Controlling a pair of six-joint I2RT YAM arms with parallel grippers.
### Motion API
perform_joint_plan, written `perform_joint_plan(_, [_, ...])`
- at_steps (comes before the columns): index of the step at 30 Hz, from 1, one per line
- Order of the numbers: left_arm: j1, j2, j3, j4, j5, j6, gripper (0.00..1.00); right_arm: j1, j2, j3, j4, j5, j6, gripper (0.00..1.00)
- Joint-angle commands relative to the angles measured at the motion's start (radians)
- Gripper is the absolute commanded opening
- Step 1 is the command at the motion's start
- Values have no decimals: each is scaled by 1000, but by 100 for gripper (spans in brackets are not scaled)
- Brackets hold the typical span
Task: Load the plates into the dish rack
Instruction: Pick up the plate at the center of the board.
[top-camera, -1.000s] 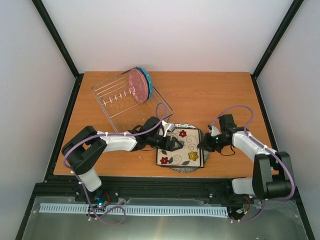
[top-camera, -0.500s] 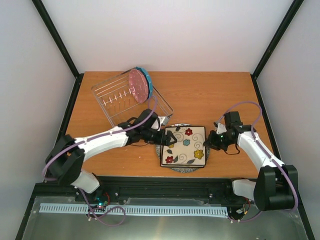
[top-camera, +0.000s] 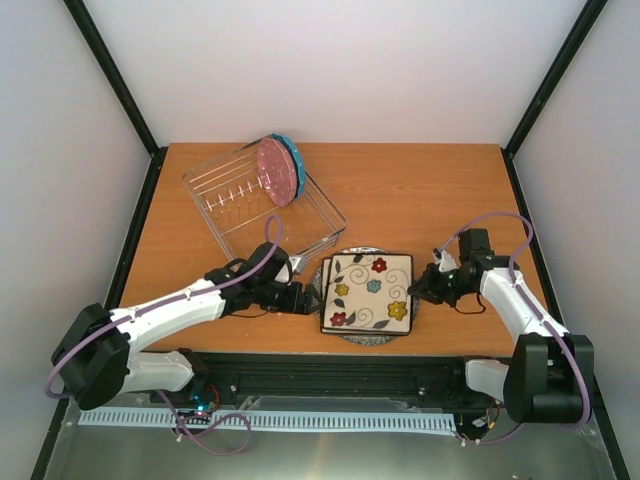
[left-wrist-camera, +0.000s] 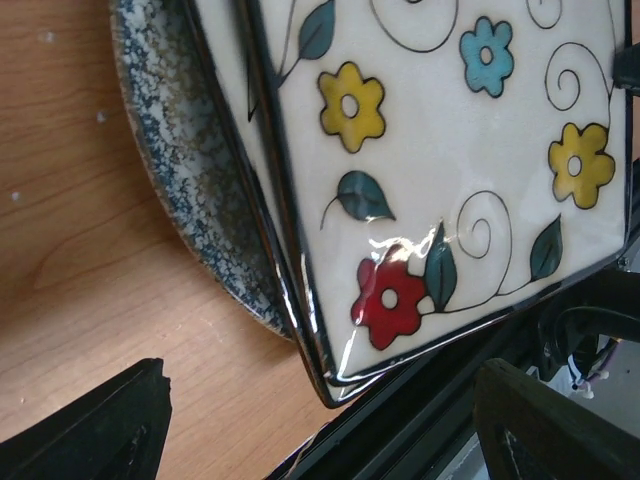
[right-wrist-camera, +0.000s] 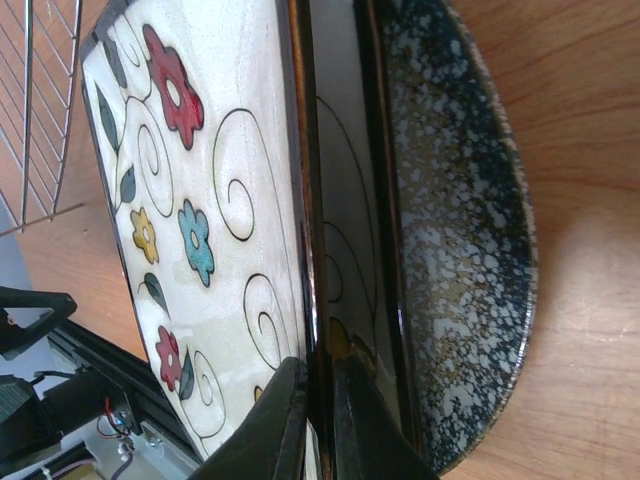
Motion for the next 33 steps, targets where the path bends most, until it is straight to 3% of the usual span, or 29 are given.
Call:
perform_joint_plan(1, [8,-38,-9,12,-26,-29,83,-65,5,-18,15,-20,18,3])
perform_joint_plan(22, [8,-84,-34,-1,-48,-29,82,-226,135,64,69,17,-27,3])
perform_joint_plan(29, [8,61,57,79,-5,12,82,-226,129,42,68,2,-37,3])
perform_joint_plan(33, [6,142,103,136,36,12,76,-225,124,42,63,-8,-39,3])
